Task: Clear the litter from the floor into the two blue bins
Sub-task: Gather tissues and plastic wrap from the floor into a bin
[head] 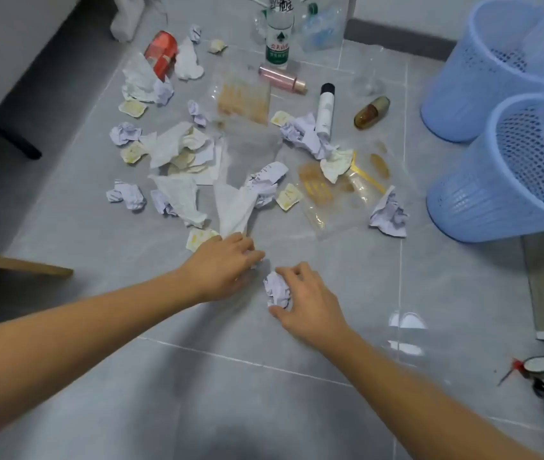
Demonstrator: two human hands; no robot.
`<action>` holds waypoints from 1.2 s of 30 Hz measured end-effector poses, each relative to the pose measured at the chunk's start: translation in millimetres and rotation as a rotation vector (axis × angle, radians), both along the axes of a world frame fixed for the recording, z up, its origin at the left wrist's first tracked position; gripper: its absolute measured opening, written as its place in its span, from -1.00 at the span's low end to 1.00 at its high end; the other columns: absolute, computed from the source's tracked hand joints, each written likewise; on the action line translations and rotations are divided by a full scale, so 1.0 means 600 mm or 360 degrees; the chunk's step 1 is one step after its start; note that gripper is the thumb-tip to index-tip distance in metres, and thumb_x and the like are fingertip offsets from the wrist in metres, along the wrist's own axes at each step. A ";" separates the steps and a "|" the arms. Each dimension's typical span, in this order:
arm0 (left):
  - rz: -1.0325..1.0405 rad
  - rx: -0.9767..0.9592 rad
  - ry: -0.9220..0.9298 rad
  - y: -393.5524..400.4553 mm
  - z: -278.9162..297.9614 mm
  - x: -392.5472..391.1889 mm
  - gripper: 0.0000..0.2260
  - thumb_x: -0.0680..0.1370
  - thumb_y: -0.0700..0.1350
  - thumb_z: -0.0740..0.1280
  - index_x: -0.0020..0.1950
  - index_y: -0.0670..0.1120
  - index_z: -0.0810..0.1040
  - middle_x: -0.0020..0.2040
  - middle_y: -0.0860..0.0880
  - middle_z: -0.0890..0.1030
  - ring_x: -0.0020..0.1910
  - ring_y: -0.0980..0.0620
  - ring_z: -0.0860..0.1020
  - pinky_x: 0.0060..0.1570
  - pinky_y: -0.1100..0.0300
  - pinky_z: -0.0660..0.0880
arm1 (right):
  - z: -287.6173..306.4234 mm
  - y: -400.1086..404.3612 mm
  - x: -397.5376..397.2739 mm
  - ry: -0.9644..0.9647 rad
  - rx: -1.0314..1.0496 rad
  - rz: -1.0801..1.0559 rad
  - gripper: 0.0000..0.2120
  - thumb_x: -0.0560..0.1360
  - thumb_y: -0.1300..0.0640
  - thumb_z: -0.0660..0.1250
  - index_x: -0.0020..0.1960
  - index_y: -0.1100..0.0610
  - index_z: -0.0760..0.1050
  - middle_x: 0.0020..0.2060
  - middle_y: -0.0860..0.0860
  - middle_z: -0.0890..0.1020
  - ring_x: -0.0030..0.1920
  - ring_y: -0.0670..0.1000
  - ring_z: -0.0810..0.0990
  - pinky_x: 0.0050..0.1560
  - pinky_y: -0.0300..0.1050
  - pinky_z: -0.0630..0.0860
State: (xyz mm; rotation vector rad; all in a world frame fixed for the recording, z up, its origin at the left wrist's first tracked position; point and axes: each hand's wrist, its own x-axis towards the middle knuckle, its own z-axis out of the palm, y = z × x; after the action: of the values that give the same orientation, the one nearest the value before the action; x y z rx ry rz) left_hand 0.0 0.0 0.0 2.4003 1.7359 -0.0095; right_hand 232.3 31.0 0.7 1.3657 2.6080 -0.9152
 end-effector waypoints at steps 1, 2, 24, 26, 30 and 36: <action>0.0006 -0.0004 0.0084 0.006 -0.006 0.002 -0.63 0.51 0.05 0.13 0.23 0.00 0.55 0.04 -0.03 0.56 0.00 -0.10 0.53 -0.30 0.06 0.47 | -0.003 -0.004 -0.002 0.0006 0.0006 0.0014 -0.50 0.43 -0.14 0.44 0.31 -0.14 0.38 0.14 -0.08 0.37 0.19 0.07 0.45 0.00 0.02 0.55; 0.0050 -0.0018 0.0140 0.012 -0.001 0.004 -0.69 0.50 0.03 0.20 0.18 0.00 0.57 -0.01 -0.03 0.56 -0.04 -0.10 0.53 -0.34 0.10 0.41 | -0.006 -0.006 -0.005 -0.0001 0.0022 0.0010 -0.50 0.43 -0.12 0.44 0.32 -0.15 0.38 0.13 -0.08 0.37 0.17 0.07 0.44 -0.02 0.02 0.55; 0.0049 0.0207 -0.0517 0.244 0.220 0.178 -0.82 0.49 0.03 0.42 0.06 0.06 0.56 -0.09 0.12 0.55 -0.03 0.03 0.52 -0.24 0.08 0.47 | 0.210 0.240 0.190 0.0466 0.0638 -0.0545 -0.58 0.45 0.09 0.47 0.28 -0.04 0.49 0.05 -0.05 0.42 -0.04 -0.02 0.53 -0.04 -0.12 0.47; -0.0006 0.0267 -0.0600 0.307 0.263 0.238 -0.82 0.49 0.05 0.41 0.05 0.07 0.55 -0.10 0.12 0.56 -0.04 0.02 0.54 -0.17 0.02 0.52 | 0.262 0.284 0.243 0.0481 0.0775 -0.0652 -0.58 0.43 0.09 0.49 0.26 -0.03 0.51 0.03 -0.03 0.44 -0.07 0.00 0.54 -0.04 -0.07 0.48; -0.0076 0.0358 -0.0680 0.412 0.319 0.359 -0.79 0.48 0.06 0.42 0.08 0.05 0.56 -0.07 0.10 0.59 -0.04 0.01 0.57 -0.15 0.03 0.53 | 0.323 0.356 0.344 0.0420 0.0895 -0.0846 -0.59 0.41 0.09 0.49 0.24 -0.01 0.52 0.05 0.04 0.49 -0.01 0.10 0.59 0.00 0.04 0.55; -0.0040 0.0392 -0.0718 0.530 0.345 0.509 -0.77 0.51 0.03 0.42 0.13 0.01 0.57 0.01 0.02 0.64 0.02 -0.04 0.58 -0.07 0.02 0.53 | 0.327 0.427 0.453 0.0311 0.0894 -0.1095 -0.58 0.39 0.10 0.51 0.22 -0.01 0.53 0.03 0.04 0.48 -0.01 0.12 0.61 -0.06 -0.12 0.43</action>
State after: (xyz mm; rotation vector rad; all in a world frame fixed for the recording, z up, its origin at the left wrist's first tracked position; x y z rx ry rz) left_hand 305.2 317.8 207.2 2.3376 1.5642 0.7219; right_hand 504.1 287.0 196.6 2.5284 2.6699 -0.3405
